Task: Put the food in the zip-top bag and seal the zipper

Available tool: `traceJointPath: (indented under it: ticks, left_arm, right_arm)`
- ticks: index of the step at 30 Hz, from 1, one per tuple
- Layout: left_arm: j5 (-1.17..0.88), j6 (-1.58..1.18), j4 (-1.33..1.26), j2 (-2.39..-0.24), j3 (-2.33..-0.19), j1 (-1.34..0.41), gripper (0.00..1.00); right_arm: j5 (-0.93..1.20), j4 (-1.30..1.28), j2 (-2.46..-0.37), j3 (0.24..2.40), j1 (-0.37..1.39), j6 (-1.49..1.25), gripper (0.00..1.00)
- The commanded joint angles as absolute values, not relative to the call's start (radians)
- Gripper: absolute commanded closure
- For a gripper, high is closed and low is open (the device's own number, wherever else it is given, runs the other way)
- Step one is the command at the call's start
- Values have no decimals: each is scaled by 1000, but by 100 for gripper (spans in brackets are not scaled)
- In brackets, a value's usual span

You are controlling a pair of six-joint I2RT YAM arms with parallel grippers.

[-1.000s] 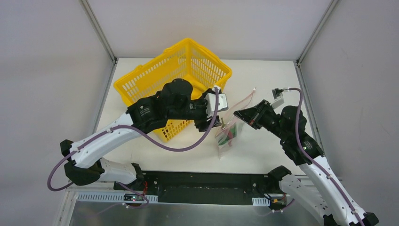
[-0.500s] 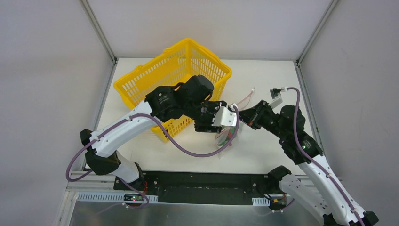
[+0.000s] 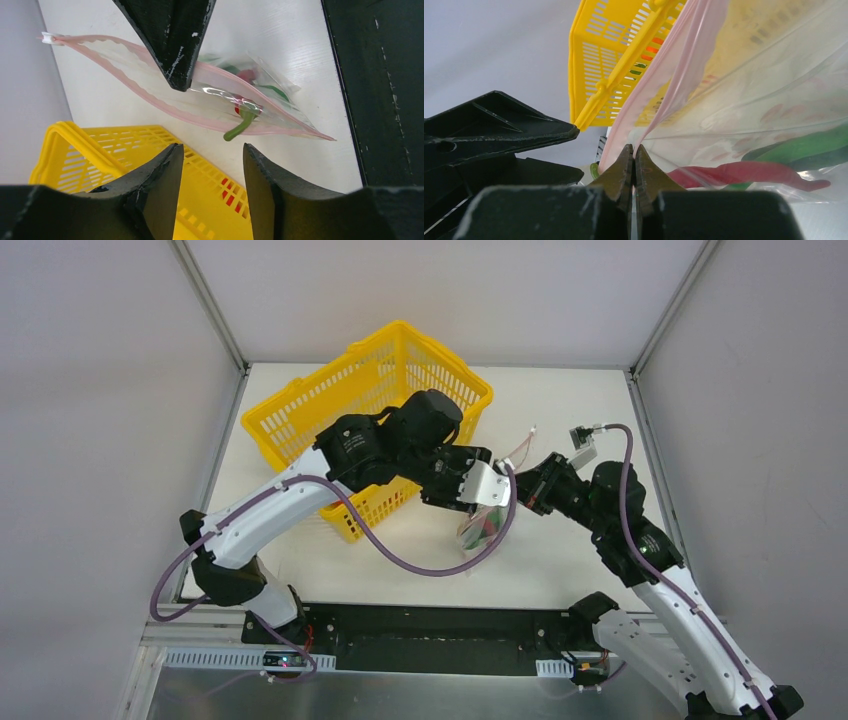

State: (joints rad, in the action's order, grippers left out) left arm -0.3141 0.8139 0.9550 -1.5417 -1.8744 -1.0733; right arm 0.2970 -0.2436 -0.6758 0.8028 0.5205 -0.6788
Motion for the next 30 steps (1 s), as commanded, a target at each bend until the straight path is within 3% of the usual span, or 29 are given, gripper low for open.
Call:
traceJointPath:
  ticks: [1, 5, 26, 30]
  left_arm:
    - [-350, 875, 1049, -1592, -1965, -1082, 54]
    - [-358, 883, 1085, -1605, -1965, -1089, 62]
    - [-336, 907, 1120, -1649, -2019, -1130, 65]
    - [-318, 908, 1145, -1664, -2030, -1134, 69]
  right_arm:
    - [304, -210, -676, 816, 518, -664, 100]
    - [302, -208, -679, 817, 518, -664, 100]
    - [305, -209, -679, 813, 518, -669, 99]
    - [305, -209, -674, 811, 518, -670, 99]
